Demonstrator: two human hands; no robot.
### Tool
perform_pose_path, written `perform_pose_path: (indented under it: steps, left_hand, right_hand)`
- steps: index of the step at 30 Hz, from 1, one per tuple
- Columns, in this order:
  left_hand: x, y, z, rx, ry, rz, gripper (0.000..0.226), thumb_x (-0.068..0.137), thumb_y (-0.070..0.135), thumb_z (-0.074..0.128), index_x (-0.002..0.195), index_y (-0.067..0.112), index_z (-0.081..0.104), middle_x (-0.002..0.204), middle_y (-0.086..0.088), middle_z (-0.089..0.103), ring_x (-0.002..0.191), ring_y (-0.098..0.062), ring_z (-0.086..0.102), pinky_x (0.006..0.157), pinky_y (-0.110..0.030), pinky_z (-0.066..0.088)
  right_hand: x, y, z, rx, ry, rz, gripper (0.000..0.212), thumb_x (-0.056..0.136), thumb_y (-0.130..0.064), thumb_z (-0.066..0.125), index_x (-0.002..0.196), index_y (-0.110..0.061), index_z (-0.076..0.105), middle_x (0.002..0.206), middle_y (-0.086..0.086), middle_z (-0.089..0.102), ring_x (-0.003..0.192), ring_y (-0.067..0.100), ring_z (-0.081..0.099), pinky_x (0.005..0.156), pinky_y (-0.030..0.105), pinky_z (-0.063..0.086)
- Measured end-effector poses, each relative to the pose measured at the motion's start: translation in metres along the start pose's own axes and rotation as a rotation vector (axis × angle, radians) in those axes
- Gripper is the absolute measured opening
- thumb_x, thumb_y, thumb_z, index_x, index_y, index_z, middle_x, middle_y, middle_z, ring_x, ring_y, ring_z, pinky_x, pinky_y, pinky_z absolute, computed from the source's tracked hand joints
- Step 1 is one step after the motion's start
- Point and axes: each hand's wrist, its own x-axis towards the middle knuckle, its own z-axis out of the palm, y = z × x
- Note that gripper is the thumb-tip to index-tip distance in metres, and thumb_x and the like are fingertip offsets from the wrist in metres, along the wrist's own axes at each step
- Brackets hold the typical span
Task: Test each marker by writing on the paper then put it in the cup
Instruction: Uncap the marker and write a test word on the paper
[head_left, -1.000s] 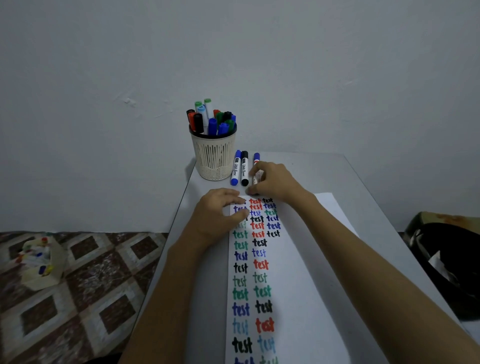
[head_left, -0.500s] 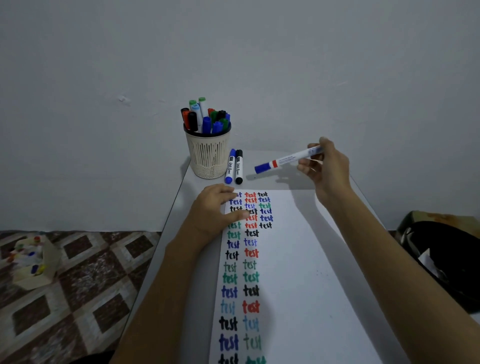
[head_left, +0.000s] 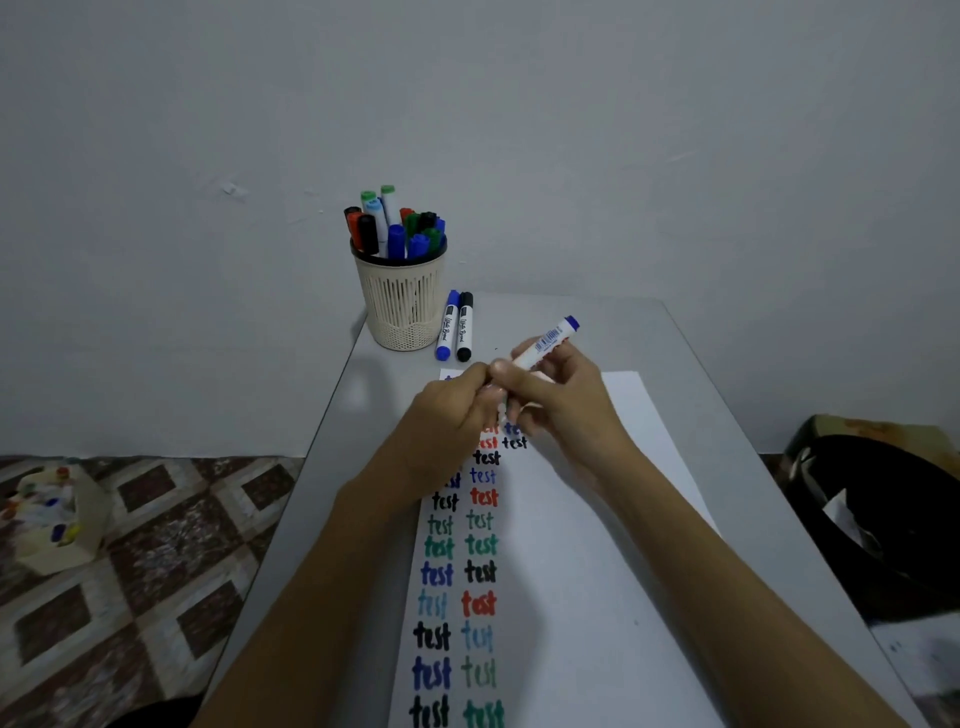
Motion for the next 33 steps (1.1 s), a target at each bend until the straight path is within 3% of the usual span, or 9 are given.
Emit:
perform_pose_path:
  steps: [3, 7, 10, 13, 17, 22, 27, 33]
  left_hand:
    - [-0.001, 0.007, 0.0, -0.053, -0.063, -0.042, 0.02, 0.1, 0.021, 0.035, 0.105, 0.01, 0.051, 0.063, 0.001, 0.052, 0.05, -0.006, 0.044, 0.051, -0.019, 0.038]
    - [0.0, 0.012, -0.003, -0.176, -0.172, -0.091, 0.018, 0.1, 0.024, 0.034, 0.111, 0.018, 0.047, 0.065, 0.004, 0.05, 0.053, -0.004, 0.042, 0.053, -0.02, 0.039]
    - [0.001, 0.017, -0.006, -0.242, -0.171, -0.093, 0.021, 0.1, 0.02, 0.035, 0.115, 0.016, 0.049, 0.065, 0.003, 0.046, 0.053, -0.004, 0.039, 0.053, -0.02, 0.037]
    - [0.001, 0.023, -0.01, -0.253, -0.142, -0.071, 0.023, 0.099, 0.015, 0.036, 0.116, 0.011, 0.052, 0.064, 0.006, 0.046, 0.051, 0.001, 0.045, 0.051, -0.011, 0.037]
    - [0.001, 0.027, -0.013, -0.261, -0.111, -0.056, 0.023, 0.098, 0.01, 0.038, 0.115, 0.008, 0.053, 0.063, 0.007, 0.047, 0.051, 0.003, 0.047, 0.05, -0.008, 0.036]
    - [0.001, 0.029, -0.014, -0.236, -0.09, -0.047, 0.02, 0.097, 0.01, 0.04, 0.11, 0.008, 0.056, 0.062, 0.004, 0.048, 0.053, -0.001, 0.045, 0.052, -0.013, 0.039]
    - [0.0, 0.031, -0.014, -0.183, -0.055, -0.02, 0.02, 0.097, 0.011, 0.041, 0.109, 0.012, 0.057, 0.062, 0.0, 0.049, 0.058, -0.017, 0.046, 0.056, -0.036, 0.045]
    - [0.0, 0.029, -0.013, -0.183, -0.056, -0.024, 0.021, 0.097, 0.012, 0.042, 0.111, 0.009, 0.057, 0.063, 0.0, 0.049, 0.057, -0.015, 0.045, 0.056, -0.036, 0.044]
  right_hand:
    - [0.001, -0.003, -0.001, -0.031, 0.004, -0.049, 0.029, 0.079, -0.002, 0.074, 0.098, 0.011, 0.056, 0.074, 0.019, 0.06, 0.049, 0.018, 0.053, 0.042, 0.023, 0.041]
    - [0.002, -0.008, -0.003, -0.019, 0.016, -0.08, 0.024, 0.079, 0.001, 0.073, 0.094, 0.008, 0.056, 0.074, 0.018, 0.06, 0.049, 0.017, 0.05, 0.041, 0.023, 0.038]
    - [0.002, -0.01, -0.004, -0.003, 0.001, -0.082, 0.019, 0.08, -0.001, 0.072, 0.09, 0.002, 0.056, 0.074, 0.02, 0.06, 0.048, 0.017, 0.047, 0.042, 0.023, 0.037]
    - [0.001, -0.012, -0.004, 0.024, -0.028, -0.075, 0.017, 0.081, -0.002, 0.071, 0.089, 0.0, 0.055, 0.075, 0.025, 0.056, 0.049, 0.02, 0.042, 0.043, 0.022, 0.037]
    - [0.001, -0.012, -0.005, 0.054, -0.067, -0.063, 0.014, 0.083, -0.001, 0.069, 0.08, -0.002, 0.055, 0.07, 0.02, 0.053, 0.047, 0.018, 0.038, 0.043, 0.021, 0.036]
    - [0.002, -0.012, -0.006, 0.075, -0.101, -0.067, 0.015, 0.082, 0.0, 0.068, 0.077, -0.005, 0.055, 0.067, 0.017, 0.054, 0.047, 0.017, 0.039, 0.044, 0.021, 0.034]
    - [0.002, -0.013, -0.007, 0.088, -0.119, -0.065, 0.014, 0.082, 0.0, 0.067, 0.077, -0.004, 0.055, 0.066, 0.016, 0.055, 0.045, 0.014, 0.04, 0.043, 0.02, 0.035]
    - [0.002, -0.012, -0.007, 0.11, -0.137, -0.064, 0.018, 0.081, 0.004, 0.066, 0.073, -0.006, 0.053, 0.056, 0.007, 0.056, 0.041, 0.011, 0.041, 0.041, 0.019, 0.034]
